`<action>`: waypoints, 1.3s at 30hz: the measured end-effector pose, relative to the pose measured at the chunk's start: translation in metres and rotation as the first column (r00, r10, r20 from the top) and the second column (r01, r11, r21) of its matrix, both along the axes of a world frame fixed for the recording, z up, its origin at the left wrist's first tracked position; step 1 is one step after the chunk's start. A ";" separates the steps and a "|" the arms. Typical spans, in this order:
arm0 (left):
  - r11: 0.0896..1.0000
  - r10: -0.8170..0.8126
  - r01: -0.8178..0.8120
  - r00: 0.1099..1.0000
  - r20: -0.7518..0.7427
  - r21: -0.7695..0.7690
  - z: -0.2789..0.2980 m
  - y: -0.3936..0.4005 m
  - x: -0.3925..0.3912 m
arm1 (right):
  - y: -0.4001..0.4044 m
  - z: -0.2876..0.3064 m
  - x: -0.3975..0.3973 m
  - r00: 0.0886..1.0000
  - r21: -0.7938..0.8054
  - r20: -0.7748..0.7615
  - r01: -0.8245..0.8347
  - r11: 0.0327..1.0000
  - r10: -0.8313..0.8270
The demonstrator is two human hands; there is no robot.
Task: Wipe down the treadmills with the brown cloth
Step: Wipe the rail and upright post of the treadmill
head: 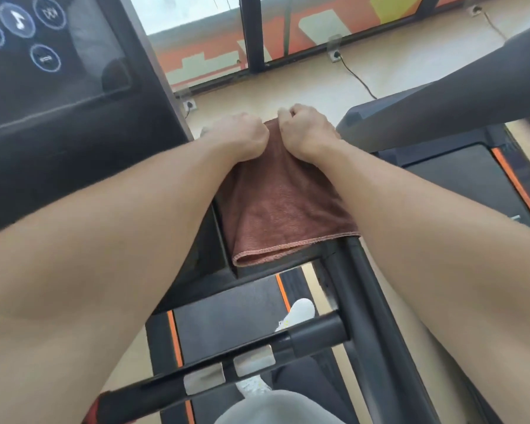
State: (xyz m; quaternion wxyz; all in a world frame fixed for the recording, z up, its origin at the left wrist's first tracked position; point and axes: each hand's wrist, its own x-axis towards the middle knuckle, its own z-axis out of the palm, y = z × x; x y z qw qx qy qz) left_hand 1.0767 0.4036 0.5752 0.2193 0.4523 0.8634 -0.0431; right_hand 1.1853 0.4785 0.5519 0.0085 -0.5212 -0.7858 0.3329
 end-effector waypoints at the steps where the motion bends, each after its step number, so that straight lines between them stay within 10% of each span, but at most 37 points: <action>1: 1.000 0.002 -0.002 1.000 -0.015 -0.017 -0.001 0.006 -0.001 | 0.006 0.003 -0.006 0.999 -0.032 0.019 -0.027 0.999 0.027; 8: 0.995 0.081 -0.068 0.974 0.212 -0.071 -0.009 0.025 -0.014 | 0.037 -0.001 -0.005 0.958 -0.525 -0.211 0.054 0.849 -0.192; 14: 0.991 0.088 -0.047 0.938 0.335 -0.128 -0.010 0.047 -0.014 | 0.041 -0.020 0.003 0.876 -0.591 -0.364 0.047 0.806 -0.318; 25: 0.981 -0.015 0.039 0.992 -0.122 0.191 -0.027 0.016 0.028 | 0.020 -0.025 0.024 0.782 -0.596 -0.451 0.095 0.797 -0.430; 39: 0.919 -0.227 0.246 0.969 -0.098 0.307 -0.043 -0.104 0.159 | -0.118 0.009 0.164 0.719 -0.668 -0.440 0.138 0.732 -0.537</action>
